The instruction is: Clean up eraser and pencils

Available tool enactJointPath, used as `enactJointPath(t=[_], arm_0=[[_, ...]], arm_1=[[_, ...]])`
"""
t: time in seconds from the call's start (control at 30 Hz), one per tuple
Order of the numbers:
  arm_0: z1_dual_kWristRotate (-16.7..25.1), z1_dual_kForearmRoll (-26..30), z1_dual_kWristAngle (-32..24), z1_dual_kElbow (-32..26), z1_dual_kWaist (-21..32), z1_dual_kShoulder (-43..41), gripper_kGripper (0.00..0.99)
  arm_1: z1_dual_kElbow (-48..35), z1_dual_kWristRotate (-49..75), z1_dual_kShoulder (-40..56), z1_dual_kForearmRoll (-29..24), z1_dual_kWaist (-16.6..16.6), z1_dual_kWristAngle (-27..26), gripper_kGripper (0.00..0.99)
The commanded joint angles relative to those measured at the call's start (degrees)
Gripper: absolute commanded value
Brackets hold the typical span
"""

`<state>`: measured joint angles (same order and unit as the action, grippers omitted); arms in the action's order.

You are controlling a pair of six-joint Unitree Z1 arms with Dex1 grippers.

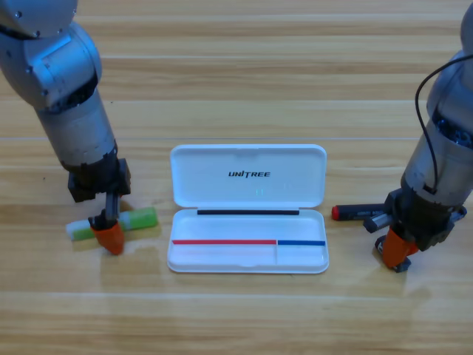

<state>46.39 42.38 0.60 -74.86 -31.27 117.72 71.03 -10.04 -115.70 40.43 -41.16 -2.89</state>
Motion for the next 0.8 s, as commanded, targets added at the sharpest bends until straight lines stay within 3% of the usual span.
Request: enactJointPath(t=[0.03, 0.17, 0.33, 0.47, 0.53, 0.67, 0.8], arm_0=[[0.55, -1.86, 0.71, 2.35, -0.64, 3.3, 0.976], [0.55, -2.74, 0.71, 3.14, -0.46, 3.39, 0.91], [1.43, -3.97, 0.71, 4.02, 0.07, 3.04, 0.675], [4.68, -4.15, 1.24, 3.84, 0.15, 3.21, 0.249], [5.29, -4.15, 1.86, 3.76, 0.15, 3.13, 0.0], [4.41, -3.8, 4.41, 3.84, 0.15, 1.98, 0.0], [6.08, -1.51, 5.29, 3.58, 0.15, -0.83, 0.0]], arm_1=[[-1.34, 2.22, -4.71, 1.14, 1.97, -1.33, 0.175], [0.25, 9.42, -2.34, 5.01, 1.97, -1.68, 0.175], [4.55, 28.5, 5.92, 13.36, -3.04, -2.12, 0.176], [7.81, 40.45, 7.68, 14.85, -7.53, 4.39, 0.176], [9.91, 44.23, 6.45, 15.38, -9.11, 4.92, 0.176], [13.87, 46.25, 2.15, 15.38, -10.69, 4.12, 0.178], [16.77, 47.48, -1.46, 15.38, -11.31, 1.93, 0.178]])
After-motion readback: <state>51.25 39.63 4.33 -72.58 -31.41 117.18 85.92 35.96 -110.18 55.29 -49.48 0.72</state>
